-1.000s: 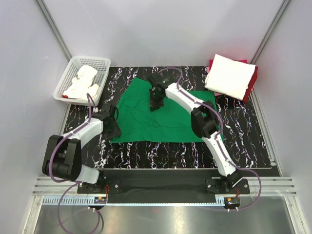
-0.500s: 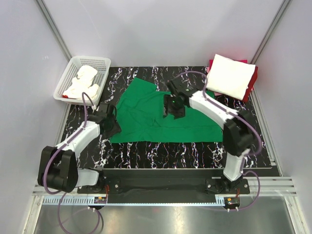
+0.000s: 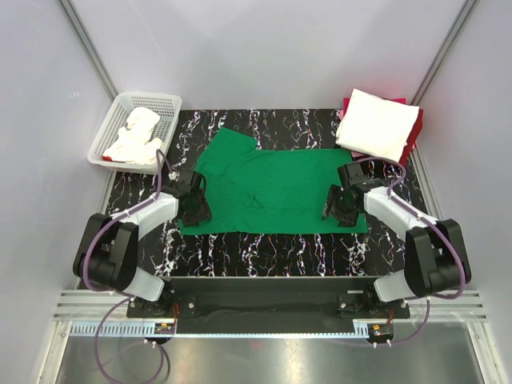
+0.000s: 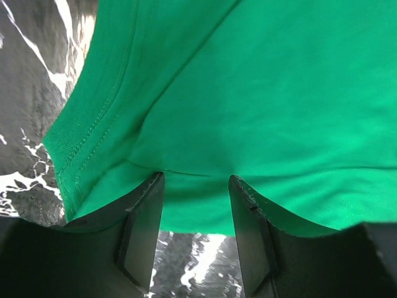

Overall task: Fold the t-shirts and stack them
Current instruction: Fold the tshirt

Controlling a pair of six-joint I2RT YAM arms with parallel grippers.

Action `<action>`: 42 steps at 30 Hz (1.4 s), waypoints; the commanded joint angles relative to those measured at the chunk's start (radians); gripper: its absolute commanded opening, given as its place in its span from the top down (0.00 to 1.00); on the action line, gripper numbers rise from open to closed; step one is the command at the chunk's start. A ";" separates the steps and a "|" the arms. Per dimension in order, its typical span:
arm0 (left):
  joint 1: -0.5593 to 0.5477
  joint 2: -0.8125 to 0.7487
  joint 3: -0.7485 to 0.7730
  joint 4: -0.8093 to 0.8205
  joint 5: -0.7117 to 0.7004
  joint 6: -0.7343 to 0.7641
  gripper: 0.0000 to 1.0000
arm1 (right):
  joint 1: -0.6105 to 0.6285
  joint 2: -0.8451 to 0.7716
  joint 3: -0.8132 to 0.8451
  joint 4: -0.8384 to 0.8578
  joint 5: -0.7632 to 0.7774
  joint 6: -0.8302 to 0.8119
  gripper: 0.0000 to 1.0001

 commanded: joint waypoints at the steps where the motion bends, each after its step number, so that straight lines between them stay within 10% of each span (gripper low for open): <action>1: 0.001 0.046 -0.022 0.048 -0.014 -0.003 0.50 | -0.040 0.093 -0.016 0.142 -0.086 -0.039 0.38; 14: -0.032 -0.113 -0.145 -0.067 -0.046 -0.064 0.50 | -0.066 -0.018 -0.160 0.090 -0.120 0.137 0.46; 25: -0.373 -0.466 -0.225 -0.317 -0.078 -0.384 0.48 | -0.066 -0.466 -0.272 -0.156 -0.117 0.324 0.20; 30: -0.414 -0.575 -0.102 -0.429 -0.184 -0.312 0.42 | -0.065 -0.673 -0.198 -0.244 -0.092 0.338 0.14; 34: -0.347 -0.467 0.102 -0.359 -0.275 -0.081 0.22 | -0.065 -0.681 -0.169 -0.102 -0.199 0.277 0.14; 42: -0.025 0.091 0.599 -0.161 -0.068 0.261 0.23 | 0.093 -0.745 -0.359 0.274 -0.275 0.250 0.09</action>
